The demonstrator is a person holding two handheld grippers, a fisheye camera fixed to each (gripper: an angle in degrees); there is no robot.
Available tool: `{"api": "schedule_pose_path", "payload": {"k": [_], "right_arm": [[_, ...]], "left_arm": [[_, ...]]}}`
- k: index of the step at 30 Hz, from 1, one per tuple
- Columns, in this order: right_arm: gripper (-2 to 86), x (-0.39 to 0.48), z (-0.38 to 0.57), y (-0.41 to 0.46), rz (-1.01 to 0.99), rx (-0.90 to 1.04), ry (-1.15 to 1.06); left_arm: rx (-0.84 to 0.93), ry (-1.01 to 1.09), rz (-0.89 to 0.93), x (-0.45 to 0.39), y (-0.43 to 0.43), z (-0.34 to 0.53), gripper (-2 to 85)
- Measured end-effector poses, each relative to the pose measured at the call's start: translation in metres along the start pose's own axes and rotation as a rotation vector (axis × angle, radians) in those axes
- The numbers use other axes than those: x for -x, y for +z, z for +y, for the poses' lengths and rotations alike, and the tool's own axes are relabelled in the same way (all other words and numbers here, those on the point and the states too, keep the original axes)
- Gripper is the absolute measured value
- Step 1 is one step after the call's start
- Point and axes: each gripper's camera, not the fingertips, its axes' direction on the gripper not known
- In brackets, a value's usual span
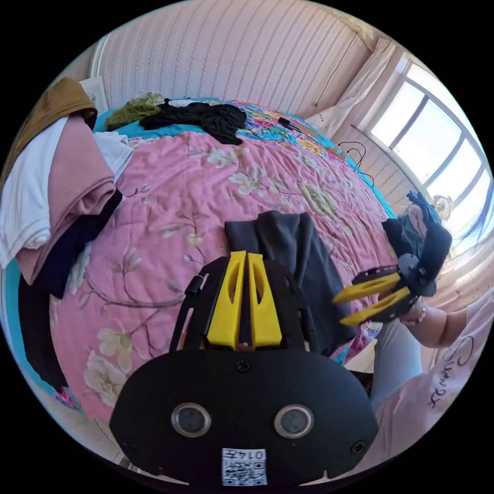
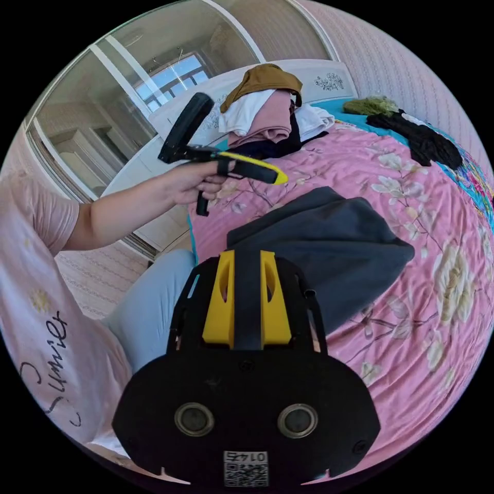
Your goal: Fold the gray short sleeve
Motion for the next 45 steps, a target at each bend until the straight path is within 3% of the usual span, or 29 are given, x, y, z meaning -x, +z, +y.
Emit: {"api": "schedule_pose_path", "payload": {"k": [4, 7, 9, 11, 19, 23, 26, 33, 38, 42, 45], "right_arm": [[9.0, -0.058, -0.059, -0.015, 0.115, -0.069, 0.071], [9.8, -0.095, -0.103, 0.01, 0.177, 0.019, 0.152], [7.8, -0.116, -0.119, 0.037, 0.143, 0.141, 0.22], [4.4, -0.127, -0.129, 0.064, -0.026, 0.271, 0.233], [3.0, -0.059, -0.135, 0.017, -0.005, -0.023, -0.121], [3.9, -0.037, -0.166, 0.034, -0.008, 0.007, -0.163], [5.1, -0.043, -0.184, 0.067, 0.042, 0.137, -0.055], [12.2, -0.023, -0.184, 0.053, 0.099, 0.18, -0.099], [11.7, -0.018, -0.178, 0.078, -0.047, 0.365, 0.012], [7.1, -0.002, -0.167, 0.074, -0.149, 0.36, 0.029], [5.9, 0.014, -0.154, 0.052, -0.165, 0.296, 0.007]], "left_arm": [[-0.003, -0.041, -0.022, -0.034, -0.012, 0.076, 2.3], [0.017, -0.086, -0.041, -0.051, -0.002, 0.107, 4.8], [0.056, -0.115, -0.044, -0.057, 0.009, 0.117, 4.7], [0.064, -0.129, -0.072, -0.058, 0.019, 0.126, 1.9], [-0.042, -0.144, 0.064, -0.053, -0.006, 0.146, -0.9], [-0.086, -0.174, -0.011, -0.057, -0.016, 0.155, -0.8], [0.008, -0.195, -0.112, -0.05, 0.011, 0.165, 0.1], [-0.044, -0.275, -0.056, -0.051, 0.007, 0.192, 6.4], [-0.041, -0.298, -0.014, -0.057, 0.045, 0.195, 11.7], [0.002, -0.243, -0.077, -0.078, 0.071, 0.202, 9.8], [-0.037, -0.195, -0.062, -0.094, 0.073, 0.215, 2.9]]}}
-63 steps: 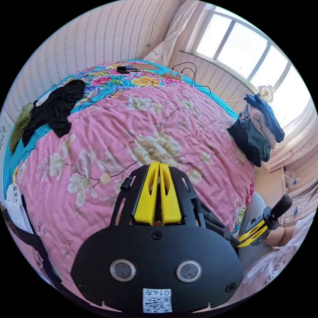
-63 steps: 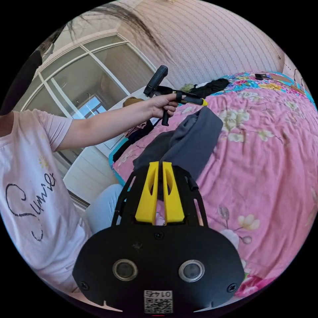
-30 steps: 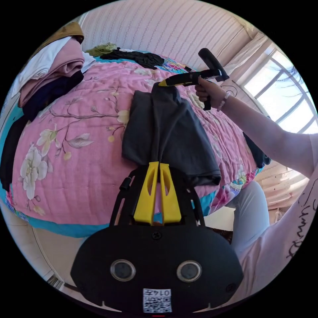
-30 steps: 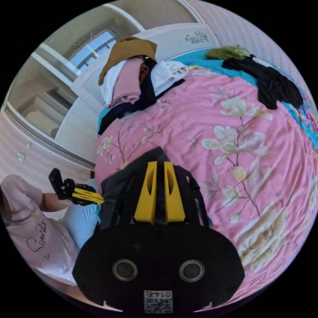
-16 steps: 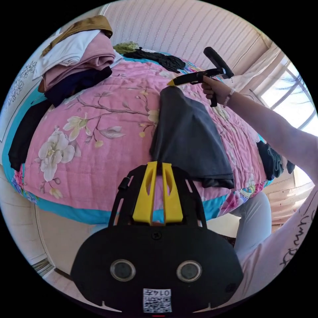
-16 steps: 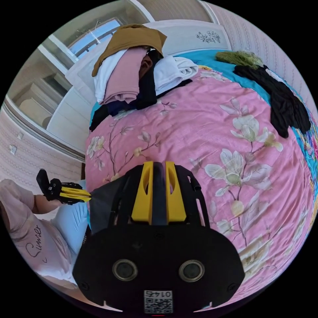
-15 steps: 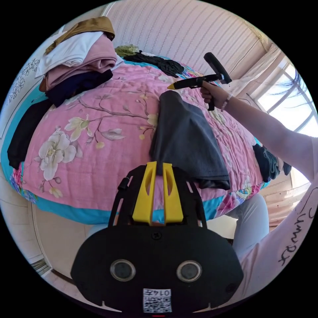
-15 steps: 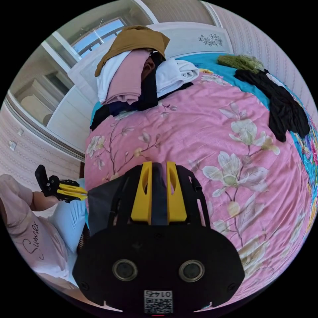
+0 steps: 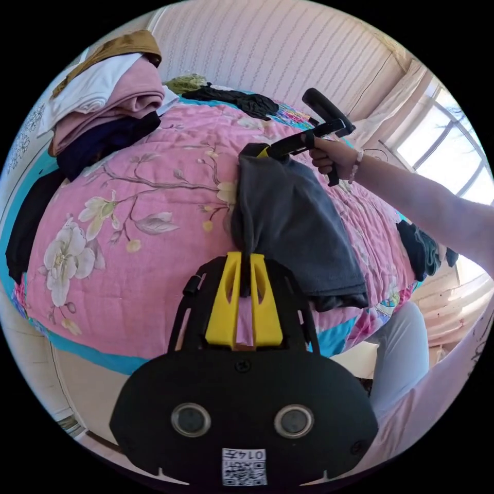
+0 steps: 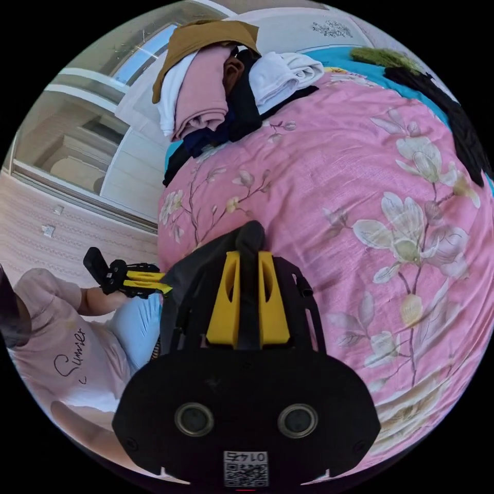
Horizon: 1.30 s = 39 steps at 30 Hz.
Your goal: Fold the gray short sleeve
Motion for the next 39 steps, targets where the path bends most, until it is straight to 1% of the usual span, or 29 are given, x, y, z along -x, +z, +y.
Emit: {"api": "schedule_pose_path", "payload": {"k": [3, 5, 6, 9, 11, 12, 14, 17, 21, 23, 27, 29, 32, 35, 39], "right_arm": [[5.4, 0.033, 0.036, -0.036, 0.031, -0.187, -0.023], [5.2, 0.07, 0.077, -0.069, 0.09, -0.329, -0.015], [5.1, 0.081, 0.089, -0.076, 0.112, -0.36, -0.017], [5.0, 0.136, 0.151, -0.114, 0.187, -0.498, -0.018], [5.0, 0.179, 0.205, -0.145, 0.227, -0.601, 0.002], [5.0, 0.191, 0.219, -0.152, 0.237, -0.627, 0.005], [5.1, 0.236, 0.277, -0.181, 0.291, -0.719, 0.023], [5.1, 0.288, 0.348, -0.21, 0.341, -0.82, 0.059], [5.1, 0.348, 0.433, -0.233, 0.467, -0.89, 0.131], [5.2, 0.385, 0.49, -0.247, 0.542, -0.94, 0.183], [5.2, 0.434, 0.568, -0.267, 0.646, -1.005, 0.272], [5.2, 0.46, 0.611, -0.282, 0.726, -1.018, 0.334], [5.3, 0.481, 0.653, -0.305, 0.836, -1.016, 0.412], [5.3, 0.488, 0.687, -0.332, 0.883, -1.052, 0.459], [5.3, 0.484, 0.715, -0.368, 0.897, -1.119, 0.492]], "left_arm": [[-0.037, -0.005, 0.054, -0.008, -0.007, 0.016, 0.5], [-0.078, 0.003, 0.107, -0.02, -0.021, 0.03, -0.2], [-0.081, 0.006, 0.117, -0.024, -0.024, 0.033, -0.3], [-0.141, 0.102, 0.131, -0.059, -0.05, 0.052, -0.7], [-0.157, 0.193, 0.139, -0.096, -0.071, 0.068, -0.8], [-0.156, 0.215, 0.149, -0.106, -0.076, 0.072, -0.8], [-0.166, 0.301, 0.194, -0.144, -0.092, 0.089, -0.7], [-0.211, 0.427, 0.206, -0.196, -0.109, 0.111, -0.8], [-0.248, 0.569, 0.253, -0.26, -0.12, 0.133, -0.8], [-0.256, 0.659, 0.312, -0.303, -0.12, 0.146, -0.8], [-0.257, 0.794, 0.393, -0.372, -0.114, 0.159, -0.8], [-0.252, 0.869, 0.478, -0.417, -0.107, 0.164, -0.7], [-0.222, 0.953, 0.574, -0.475, -0.092, 0.164, -0.7], [-0.234, 1.027, 0.596, -0.529, -0.082, 0.151, -0.7], [-0.27, 1.044, 0.624, -0.588, -0.077, 0.11, -0.6]]}}
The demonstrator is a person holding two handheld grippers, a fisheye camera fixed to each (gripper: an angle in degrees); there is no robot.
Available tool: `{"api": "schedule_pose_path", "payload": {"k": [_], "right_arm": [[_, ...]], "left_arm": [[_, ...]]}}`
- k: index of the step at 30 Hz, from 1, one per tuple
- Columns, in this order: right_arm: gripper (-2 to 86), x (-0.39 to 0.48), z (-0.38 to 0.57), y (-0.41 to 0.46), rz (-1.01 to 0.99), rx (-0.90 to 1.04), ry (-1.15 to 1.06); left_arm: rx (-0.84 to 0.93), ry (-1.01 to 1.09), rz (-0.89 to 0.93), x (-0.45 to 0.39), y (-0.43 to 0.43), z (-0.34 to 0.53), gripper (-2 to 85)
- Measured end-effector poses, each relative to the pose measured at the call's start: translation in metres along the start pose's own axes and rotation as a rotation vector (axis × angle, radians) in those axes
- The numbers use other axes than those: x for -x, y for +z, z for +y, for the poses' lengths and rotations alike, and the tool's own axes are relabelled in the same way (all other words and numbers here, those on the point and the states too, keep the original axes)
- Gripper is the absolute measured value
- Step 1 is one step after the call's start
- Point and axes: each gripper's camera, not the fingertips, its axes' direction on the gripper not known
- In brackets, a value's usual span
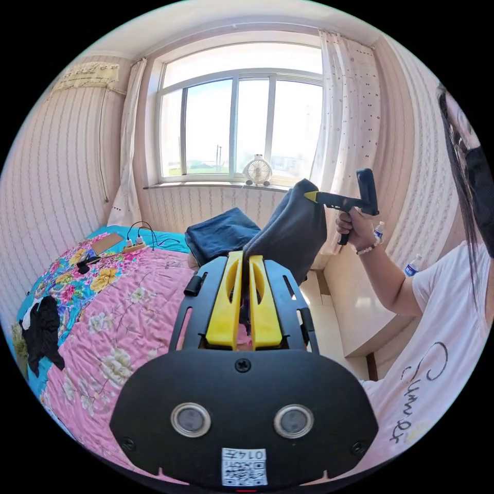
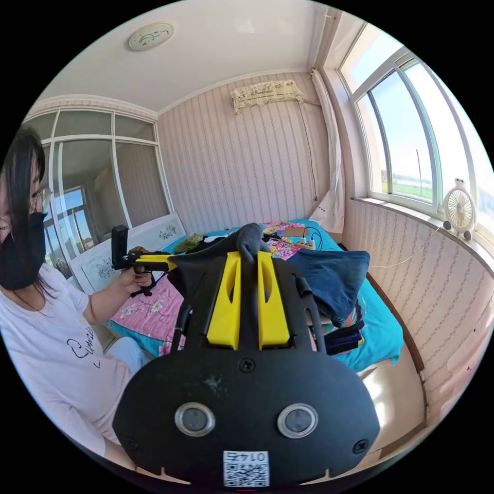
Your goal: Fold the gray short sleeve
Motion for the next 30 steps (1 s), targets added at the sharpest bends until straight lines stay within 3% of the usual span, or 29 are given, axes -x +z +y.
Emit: {"api": "schedule_pose_path", "payload": {"k": [6, 11, 18, 24, 30], "right_arm": [[6.3, -0.085, -0.056, 0.048, 0.197, 0.113, 0.038], [8.0, -0.194, -0.044, 0.139, 0.42, 0.34, 0.298], [8.1, -0.191, 0.023, 0.175, 0.347, 0.357, 0.222], [8.3, -0.192, 0.067, 0.21, 0.361, 0.418, 0.231], [8.4, -0.138, 0.11, 0.19, 0.33, 0.259, 0.143]], "left_arm": [[-0.019, -0.052, -0.052, 0.064, 0.106, -0.119, 2.6], [0.235, -0.232, -0.237, 0.122, 0.223, -0.143, 5.5], [0.227, -0.117, -0.137, 0.1, 0.225, -0.106, 4.5], [0.343, -0.126, -0.089, 0.098, 0.236, -0.08, 4.1], [0.176, -0.156, -0.079, 0.11, 0.132, -0.073, 4.0]]}}
